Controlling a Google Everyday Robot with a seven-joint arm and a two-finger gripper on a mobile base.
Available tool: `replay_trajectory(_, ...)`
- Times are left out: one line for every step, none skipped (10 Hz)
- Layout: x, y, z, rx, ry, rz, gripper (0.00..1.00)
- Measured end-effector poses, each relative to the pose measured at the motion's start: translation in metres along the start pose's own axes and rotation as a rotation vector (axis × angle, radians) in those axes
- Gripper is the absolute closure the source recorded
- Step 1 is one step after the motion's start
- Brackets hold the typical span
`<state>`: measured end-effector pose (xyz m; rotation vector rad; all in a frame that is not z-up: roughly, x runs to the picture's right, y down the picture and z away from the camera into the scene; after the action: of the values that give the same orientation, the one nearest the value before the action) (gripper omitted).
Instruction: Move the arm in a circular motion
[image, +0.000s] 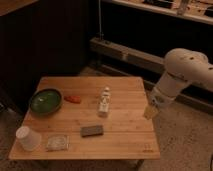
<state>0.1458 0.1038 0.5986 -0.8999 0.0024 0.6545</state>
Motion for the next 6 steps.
replay_trajectory(-0.025, 0.005, 0.006, -0.015, 0.000, -0.063, 1.00)
replay_trajectory(-0.050, 0.010, 0.012, -0.033, -0.002, -0.129, 1.00)
replay_trajectory(-0.074, 0.014, 0.017, -0.054, -0.007, -0.191, 1.00)
replay_trajectory(-0.098, 0.019, 0.021, -0.073, -0.012, -0.252, 1.00)
replay_trajectory(-0.118, 0.022, 0.025, -0.088, -0.014, -0.297, 1.00)
replay_trajectory(-0.146, 0.027, 0.032, -0.104, -0.013, -0.354, 1.00)
